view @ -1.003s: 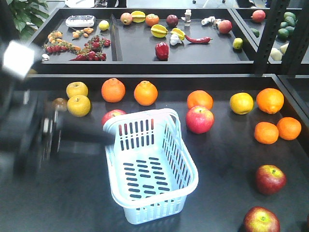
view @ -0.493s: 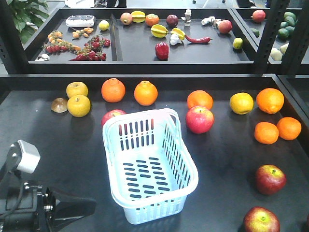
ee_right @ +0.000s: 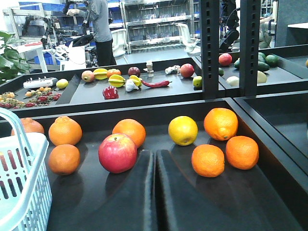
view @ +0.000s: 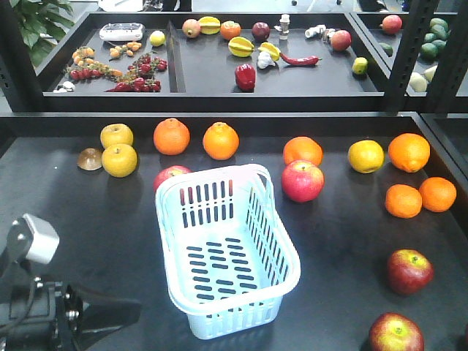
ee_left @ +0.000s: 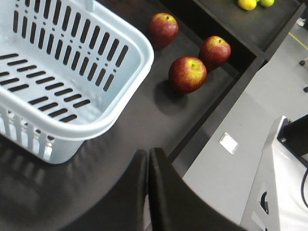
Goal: Pick three apples into basket with both arms
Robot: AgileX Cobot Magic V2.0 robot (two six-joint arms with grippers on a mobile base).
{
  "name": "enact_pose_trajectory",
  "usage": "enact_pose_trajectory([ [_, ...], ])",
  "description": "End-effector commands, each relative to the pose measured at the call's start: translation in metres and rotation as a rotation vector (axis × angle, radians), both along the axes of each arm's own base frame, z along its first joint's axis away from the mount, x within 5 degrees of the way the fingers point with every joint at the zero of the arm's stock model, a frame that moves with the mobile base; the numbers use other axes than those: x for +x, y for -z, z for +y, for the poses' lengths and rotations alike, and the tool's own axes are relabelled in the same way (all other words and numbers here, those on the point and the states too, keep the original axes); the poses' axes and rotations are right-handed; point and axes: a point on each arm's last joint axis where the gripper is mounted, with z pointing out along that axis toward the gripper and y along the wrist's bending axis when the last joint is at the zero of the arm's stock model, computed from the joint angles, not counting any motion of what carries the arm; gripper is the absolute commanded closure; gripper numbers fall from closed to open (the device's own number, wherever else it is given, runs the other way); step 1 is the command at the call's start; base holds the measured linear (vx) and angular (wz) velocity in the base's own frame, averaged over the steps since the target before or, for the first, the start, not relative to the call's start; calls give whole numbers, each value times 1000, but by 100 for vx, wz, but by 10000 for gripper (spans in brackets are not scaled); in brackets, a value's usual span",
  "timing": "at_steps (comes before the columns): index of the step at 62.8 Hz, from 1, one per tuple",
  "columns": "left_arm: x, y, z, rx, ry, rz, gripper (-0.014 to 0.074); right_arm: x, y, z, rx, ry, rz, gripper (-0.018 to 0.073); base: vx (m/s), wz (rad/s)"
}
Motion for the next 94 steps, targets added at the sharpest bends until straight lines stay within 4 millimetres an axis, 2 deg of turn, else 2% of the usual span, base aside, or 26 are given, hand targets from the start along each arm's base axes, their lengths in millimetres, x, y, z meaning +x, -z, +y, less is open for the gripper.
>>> enact_pose_trajectory([
  [1, -1, -1, 1, 21, -1, -19, 604, 0, -2, 2, -22, -20, -66, 564, 0, 0],
  [21, -16, 23, 4, 24, -20, 79, 604, 0, -2, 2, -6, -20, -67, 564, 0, 0],
  [25, -15, 23, 3, 15, -29, 80, 604, 0, -5, 3, 121, -34, -103, 564, 0, 0],
  [37, -16, 22, 3, 3, -29, 82, 604, -2, -17, 3, 698, -84, -226, 564, 0, 0],
  [46, -16, 22, 3, 0, -25, 83, 604, -3, -20, 1, 861, -94, -251, 564, 0, 0],
  [52, -16, 22, 3, 0, -25, 83, 604, -7, -41, 2, 798, -112, -282, 564, 0, 0],
  [60, -16, 22, 3, -1, -26, 84, 604, -17, -92, 2, 548, -58, -214, 564, 0, 0],
  [69, -16, 22, 3, -1, -26, 84, 604, -19, -147, -4, 211, 67, 97, 564, 0, 0],
  [74, -16, 22, 3, -1, -26, 84, 604, -6, -165, -3, 52, 46, 301, 550, 0, 0],
  [78, -16, 22, 3, -1, -30, 84, 604, 7, -173, 0, -3, 1, 455, 515, 0, 0],
  [83, -16, 22, 3, -3, -31, 84, 604, 27, -174, 6, -41, -76, 606, 412, 0, 0],
  [94, -15, 20, 2, -25, -47, 87, 603, 63, -160, 12, -42, -154, 755, 5, 0, 0],
])
